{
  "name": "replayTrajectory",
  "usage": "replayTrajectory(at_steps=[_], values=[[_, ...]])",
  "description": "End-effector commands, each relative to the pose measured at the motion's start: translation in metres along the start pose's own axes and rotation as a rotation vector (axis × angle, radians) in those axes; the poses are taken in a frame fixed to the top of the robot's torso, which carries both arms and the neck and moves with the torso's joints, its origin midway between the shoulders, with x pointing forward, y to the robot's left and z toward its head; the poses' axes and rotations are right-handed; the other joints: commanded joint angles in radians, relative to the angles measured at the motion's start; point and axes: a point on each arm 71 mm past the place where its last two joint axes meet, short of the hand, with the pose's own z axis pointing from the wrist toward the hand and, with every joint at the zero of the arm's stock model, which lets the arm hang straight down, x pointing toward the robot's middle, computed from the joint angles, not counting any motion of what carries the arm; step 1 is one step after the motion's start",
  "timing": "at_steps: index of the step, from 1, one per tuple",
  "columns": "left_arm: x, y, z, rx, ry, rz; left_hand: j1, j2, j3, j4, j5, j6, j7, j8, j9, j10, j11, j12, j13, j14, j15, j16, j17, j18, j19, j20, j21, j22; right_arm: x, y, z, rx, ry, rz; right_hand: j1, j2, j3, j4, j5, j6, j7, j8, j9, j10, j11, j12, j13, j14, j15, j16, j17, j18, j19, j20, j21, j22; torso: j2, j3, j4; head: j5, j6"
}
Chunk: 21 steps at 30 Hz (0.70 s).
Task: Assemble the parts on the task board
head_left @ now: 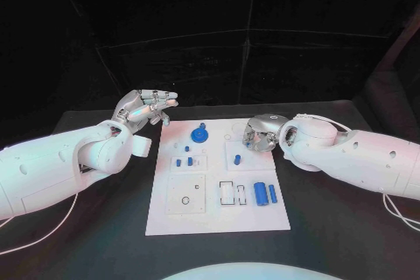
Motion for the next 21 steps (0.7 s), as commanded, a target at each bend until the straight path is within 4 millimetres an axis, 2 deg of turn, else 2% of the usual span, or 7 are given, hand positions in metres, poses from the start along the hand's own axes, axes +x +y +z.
replayTrajectory(at_steps=[1,6,16,21], values=[[0.000,-0.001,0.000,0.006,0.007,-0.008,-0.008,0.006,-0.007,0.000,-0.005,-0.003,0.007,0.004,-0.001,-0.004,0.001,0.003,0.002,-0.009,0.001,-0.005,-0.001,0.013,-0.008,-0.002,-0.006,-0.001,0.006,0.002,0.000,0.018,0.009,-0.035,0.001,0.009,0.015,-0.008,-0.009,0.015,-0.002,0.008,0.002,0.016,-0.003,0.006,-0.002,0.046,-0.011,0.007,0.003,0.002,0.003,-0.009,0.009,0.004,0.000,-0.0006,0.0006,-0.002,0.000],[0.000,-0.001,0.000,0.010,0.006,-0.007,-0.008,0.006,-0.007,0.000,-0.005,-0.004,0.007,0.004,-0.001,-0.005,0.001,0.004,0.002,-0.009,0.001,-0.005,-0.002,0.013,-0.008,-0.002,-0.007,-0.002,0.006,0.004,0.000,0.024,-0.008,-0.051,0.003,0.005,0.029,-0.024,-0.012,0.029,-0.006,0.009,0.002,0.031,-0.007,0.007,-0.004,0.048,-0.015,0.013,0.009,0.001,0.006,-0.013,0.014,0.012,-0.001,-0.0007,0.0007,-0.002,-0.001],[-0.002,-0.001,-0.001,0.013,0.002,-0.005,-0.007,0.007,-0.007,-0.001,-0.005,-0.004,0.007,0.004,-0.001,-0.005,0.001,0.004,0.002,-0.009,0.001,-0.005,-0.001,0.013,-0.008,-0.002,-0.007,-0.002,0.001,0.009,-0.006,0.015,-0.083,-0.043,0.002,0.003,0.040,-0.032,-0.010,0.029,-0.004,0.005,0.000,0.032,-0.006,0.004,-0.006,0.049,-0.015,0.016,0.012,0.000,0.008,-0.015,0.017,0.016,-0.001,0.0001,-0.0007,0.001,0.002],[-0.002,-0.001,0.000,0.015,-0.001,-0.003,-0.006,0.008,-0.006,-0.001,-0.004,-0.004,0.007,0.004,-0.001,-0.006,0.001,0.005,0.002,-0.010,0.001,-0.005,-0.002,0.013,-0.008,-0.002,-0.008,-0.002,-0.002,0.012,-0.012,0.004,-0.113,-0.047,0.001,0.002,0.044,-0.034,-0.008,0.030,-0.004,0.004,0.000,0.033,-0.006,0.003,-0.007,0.049,-0.015,0.017,0.014,0.000,0.009,-0.015,0.018,0.018,-0.002,-0.0002,0.0016,0.000,0.001]])
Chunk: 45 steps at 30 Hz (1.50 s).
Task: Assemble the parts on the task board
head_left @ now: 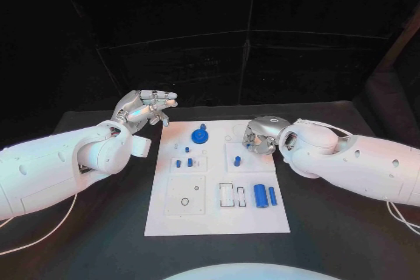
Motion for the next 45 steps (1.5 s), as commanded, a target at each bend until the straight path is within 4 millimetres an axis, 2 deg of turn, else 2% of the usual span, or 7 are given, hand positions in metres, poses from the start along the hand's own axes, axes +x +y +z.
replayTrajectory(at_steps=[1,4,16,25,34,40,45], values=[[0.001,-0.001,0.001,0.016,0.003,-0.004,-0.002,0.004,-0.006,-0.001,-0.004,-0.001,0.003,0.004,-0.001,-0.006,0.001,0.005,0.001,-0.006,-0.002,-0.005,-0.001,0.013,-0.008,-0.002,-0.004,-0.001,-0.006,0.003,-0.003,-0.010,-0.062,-0.009,0.000,0.001,0.007,0.001,0.002,0.005,0.002,-0.001,-0.001,0.006,0.002,-0.001,-0.001,0.049,-0.008,0.007,0.001,0.000,0.002,-0.008,0.007,0.001,-0.001,0.0011,0.0015,0.000,0.000],[0.001,0.000,0.001,0.015,0.002,-0.004,-0.002,0.004,-0.006,-0.001,-0.004,-0.001,0.003,0.004,-0.001,-0.006,0.001,0.005,0.001,-0.006,-0.002,-0.005,-0.001,0.013,-0.008,-0.002,-0.004,-0.001,-0.007,0.004,-0.006,-0.016,-0.072,-0.009,-0.001,0.001,0.009,0.000,0.003,0.006,0.002,-0.001,-0.001,0.006,0.002,-0.001,-0.001,0.049,-0.008,0.007,0.000,-0.001,0.002,-0.008,0.008,0.003,-0.001,0.0027,0.0015,0.002,0.002],[-0.002,0.001,0.002,0.014,-0.005,0.000,-0.001,0.005,-0.006,-0.002,-0.004,-0.001,0.004,0.005,-0.001,-0.007,0.001,0.006,0.001,-0.007,-0.002,-0.006,-0.002,0.013,-0.008,-0.002,-0.004,-0.001,-0.018,0.016,-0.022,-0.065,-0.118,0.020,-0.003,-0.002,0.015,-0.003,0.004,0.007,0.002,-0.003,-0.002,0.008,0.001,-0.002,-0.002,0.050,-0.008,0.008,0.001,-0.001,0.002,-0.009,0.008,0.003,0.000,-0.0002,0.0001,0.007,0.004],[-0.001,0.002,0.004,0.014,0.000,-0.002,-0.001,0.005,-0.006,-0.002,-0.004,-0.001,0.004,0.005,-0.001,-0.007,0.001,0.006,0.001,-0.007,-0.002,-0.006,-0.002,0.013,-0.008,-0.002,-0.004,-0.001,-0.031,0.053,-0.032,-0.185,-0.185,0.105,-0.010,-0.007,0.032,-0.010,0.014,0.007,0.004,-0.009,-0.004,0.008,0.003,-0.007,-0.006,0.049,-0.007,0.007,-0.001,0.000,0.001,-0.009,0.008,0.002,0.001,-0.0015,0.0031,0.029,0.001],[0.002,0.003,0.006,0.014,0.007,-0.006,0.000,0.005,-0.006,-0.003,-0.003,-0.001,0.004,0.005,-0.001,-0.008,0.001,0.007,0.001,-0.008,-0.002,-0.006,-0.004,0.013,-0.009,-0.002,-0.005,-0.002,-0.030,0.086,-0.019,-0.273,-0.172,0.139,-0.012,-0.008,0.037,-0.012,0.017,0.007,0.004,-0.010,-0.004,0.008,0.004,-0.009,-0.007,0.049,-0.007,0.009,0.001,0.000,0.001,-0.009,0.008,0.002,0.002,-0.0036,0.0019,0.070,-0.009],[0.006,0.003,0.008,0.014,0.017,-0.010,0.000,0.005,-0.006,-0.003,-0.003,-0.001,0.004,0.005,-0.001,-0.008,0.001,0.007,0.001,-0.008,-0.002,-0.006,-0.004,0.013,-0.009,-0.002,-0.005,-0.002,-0.022,0.107,-0.006,-0.326,-0.127,0.144,-0.012,-0.008,0.039,-0.013,0.018,0.008,0.004,-0.010,-0.004,0.009,0.004,-0.009,-0.007,0.049,-0.007,0.008,0.000,0.000,0.001,-0.010,0.008,0.002,0.003,-0.0024,0.0033,0.120,-0.033],[0.010,0.004,0.009,0.014,0.024,-0.014,0.000,0.005,-0.006,-0.003,-0.003,-0.001,0.004,0.005,-0.001,-0.008,0.001,0.007,0.001,-0.008,-0.002,-0.006,-0.004,0.013,-0.009,-0.002,-0.005,-0.002,-0.007,0.119,-0.001,-0.352,-0.076,0.152,-0.013,-0.009,0.041,-0.014,0.019,0.008,0.005,-0.011,-0.005,0.009,0.004,-0.009,-0.007,0.049,-0.006,0.008,-0.001,0.000,0.000,-0.010,0.007,0.001,0.001,-0.0044,0.0030,0.139,-0.042]])
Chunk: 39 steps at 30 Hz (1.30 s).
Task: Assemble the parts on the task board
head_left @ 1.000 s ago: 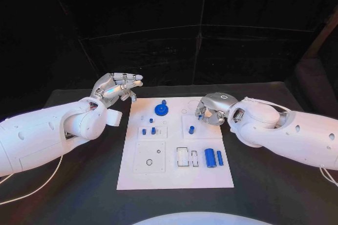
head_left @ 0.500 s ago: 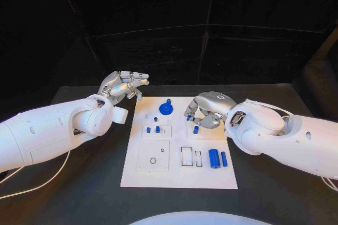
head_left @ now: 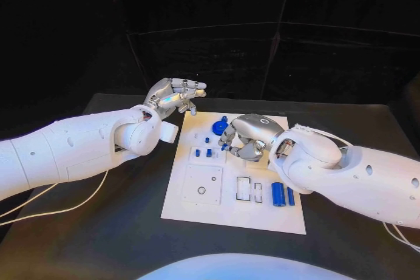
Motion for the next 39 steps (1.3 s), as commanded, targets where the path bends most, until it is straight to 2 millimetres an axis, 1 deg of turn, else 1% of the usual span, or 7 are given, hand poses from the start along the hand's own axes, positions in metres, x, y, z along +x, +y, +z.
replayTrajectory(at_steps=[1,3,9,15,21,26,39], values=[[0.002,-0.001,0.001,0.016,0.016,-0.010,0.000,0.005,-0.006,-0.003,-0.003,-0.002,0.004,0.005,-0.002,-0.008,0.001,0.007,0.002,-0.008,-0.002,-0.006,-0.001,0.013,-0.009,-0.001,-0.005,-0.001,0.012,0.004,0.002,-0.031,0.058,0.016,-0.011,-0.006,0.007,-0.001,0.008,0.005,0.002,-0.003,0.001,0.006,0.001,-0.005,-0.001,0.048,-0.006,0.004,-0.002,0.000,-0.004,-0.006,0.003,-0.002,-0.001,-0.0017,-0.0007,0.018,-0.011],[0.003,-0.001,0.001,0.016,0.017,-0.011,0.000,0.005,-0.006,-0.003,-0.003,-0.002,0.004,0.005,-0.002,-0.008,0.001,0.007,0.002,-0.008,-0.002,-0.006,-0.001,0.013,-0.009,-0.001,-0.005,-0.001,0.019,0.005,0.003,-0.033,0.078,0.023,-0.012,-0.006,0.007,-0.001,0.008,0.005,0.002,-0.003,0.001,0.006,0.001,-0.005,-0.001,0.048,-0.006,0.004,-0.002,0.000,-0.004,-0.006,0.003,-0.002,0.000,0.0008,-0.0031,0.025,-0.013],[0.002,-0.001,0.002,0.015,0.016,-0.010,0.001,0.005,-0.006,-0.003,-0.003,-0.002,0.004,0.005,-0.002,-0.008,0.002,0.008,0.002,-0.009,-0.002,-0.007,-0.002,0.013,-0.009,-0.001,-0.005,-0.001,0.042,0.009,0.004,-0.037,0.133,0.035,-0.013,-0.007,0.007,-0.001,0.009,0.005,0.002,-0.004,0.001,0.006,0.001,-0.005,-0.001,0.048,-0.006,0.004,-0.002,0.000,-0.004,-0.006,0.003,-0.002,-0.002,0.0037,-0.0053,0.040,-0.024],[0.002,-0.001,0.003,0.015,0.016,-0.010,0.001,0.005,-0.006,-0.003,-0.003,-0.002,0.004,0.005,-0.002,-0.008,0.002,0.008,0.002,-0.009,-0.002,-0.007,-0.002,0.013,-0.009,-0.001,-0.005,-0.001,0.055,0.013,0.007,-0.042,0.167,0.034,-0.013,-0.007,0.007,-0.002,0.009,0.005,0.002,-0.004,0.001,0.006,0.001,-0.005,-0.002,0.048,-0.006,0.004,-0.002,0.000,-0.004,-0.006,0.003,-0.002,-0.001,0.0027,-0.0017,0.043,-0.027],[0.002,-0.001,0.003,0.014,0.015,-0.009,0.001,0.005,-0.006,-0.003,-0.003,-0.002,0.004,0.005,-0.002,-0.008,0.002,0.008,0.002,-0.009,-0.002,-0.007,-0.002,0.013,-0.009,-0.001,-0.005,-0.001,0.059,0.014,0.007,-0.044,0.177,0.029,-0.013,-0.007,0.007,-0.002,0.009,0.005,0.002,-0.004,0.001,0.006,0.001,-0.005,-0.002,0.048,-0.006,0.004,-0.002,0.000,-0.004,-0.006,0.003,-0.002,-0.002,0.0016,-0.0020,0.048,-0.030],[0.001,0.000,0.003,0.013,0.015,-0.009,0.001,0.005,-0.006,-0.003,-0.003,-0.002,0.004,0.005,-0.002,-0.008,0.002,0.008,0.002,-0.009,-0.002,-0.007,-0.002,0.013,-0.009,-0.001,-0.005,-0.001,0.060,0.015,0.007,-0.048,0.183,0.027,-0.013,-0.007,0.007,-0.002,0.009,0.005,0.002,-0.004,0.001,0.006,0.001,-0.005,-0.002,0.048,-0.006,0.004,-0.002,0.000,-0.004,-0.006,0.003,-0.002,-0.001,0.0024,-0.0032,0.051,-0.032],[-0.001,0.000,0.003,0.010,0.011,-0.006,0.001,0.005,-0.006,-0.004,-0.003,-0.003,0.005,0.005,-0.002,-0.010,0.002,0.009,0.002,-0.010,-0.002,-0.008,-0.005,0.013,-0.009,-0.001,-0.006,-0.002,0.061,0.019,0.006,-0.066,0.191,0.030,-0.014,-0.007,0.007,-0.002,0.010,0.006,0.002,-0.004,0.001,0.006,0.001,-0.005,-0.002,0.048,-0.006,0.003,-0.003,0.000,-0.004,-0.006,0.003,-0.002,-0.001,0.0020,-0.0023,0.057,-0.040]])
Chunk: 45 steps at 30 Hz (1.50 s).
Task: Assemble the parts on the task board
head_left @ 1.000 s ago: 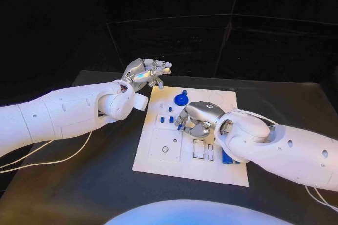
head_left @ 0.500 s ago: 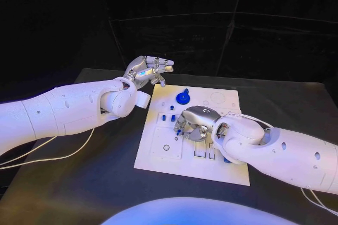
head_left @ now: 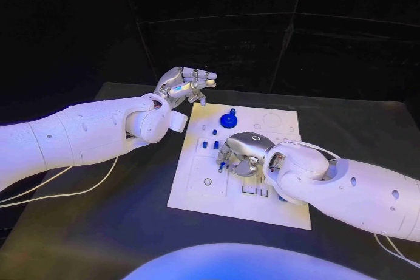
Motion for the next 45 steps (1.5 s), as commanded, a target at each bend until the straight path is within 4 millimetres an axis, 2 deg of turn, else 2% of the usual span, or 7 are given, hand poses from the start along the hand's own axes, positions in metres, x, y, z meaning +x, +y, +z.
replayTrajectory(at_steps=[1,27,45], values=[[0.0003,-0.0011,0.0004,0.009,0.011,-0.007,0.001,0.005,-0.003,-0.001,-0.003,-0.003,0.005,0.005,-0.001,-0.007,-0.001,0.005,0.001,-0.006,0.002,-0.003,-0.002,0.013,-0.009,-0.001,-0.006,-0.001,0.0005,0.0030,-0.0001,-0.021,0.010,-0.007,-0.009,-0.002,0.005,0.001,0.004,0.007,0.003,-0.003,0.001,0.006,0.001,-0.005,-0.001,0.048,-0.006,0.003,-0.001,0.000,-0.004,-0.006,0.003,-0.001,0.000,0.0004,0.0005,0.002,-0.002],[-0.0018,-0.0005,0.0008,0.005,0.009,-0.006,0.001,0.005,-0.003,-0.001,-0.003,-0.003,0.005,0.005,-0.001,-0.007,-0.001,0.005,0.001,-0.006,0.002,-0.003,-0.002,0.013,-0.009,-0.001,-0.006,-0.001,0.0037,0.0045,-0.0010,-0.021,0.040,-0.006,-0.011,-0.002,0.005,0.000,0.005,0.008,0.003,-0.003,0.001,0.007,0.001,-0.006,-0.001,0.048,-0.006,0.003,-0.001,0.000,-0.004,-0.006,0.004,0.001,0.000,0.0000,0.0003,0.007,-0.009],[-0.0015,-0.0002,0.0007,0.001,0.012,-0.008,0.000,0.006,-0.004,-0.001,-0.002,-0.005,0.006,0.005,-0.001,-0.009,0.000,0.006,0.001,-0.008,0.003,-0.004,-0.004,0.013,-0.010,0.000,-0.007,-0.002,0.0060,0.0054,0.0029,0.026,0.066,-0.068,-0.027,-0.007,0.000,0.001,0.000,0.009,0.003,-0.006,0.001,0.007,0.001,-0.008,-0.003,0.047,-0.006,0.002,-0.004,0.000,-0.006,-0.006,0.002,-0.002,0.000,-0.0003,0.0004,0.009,-0.007]])
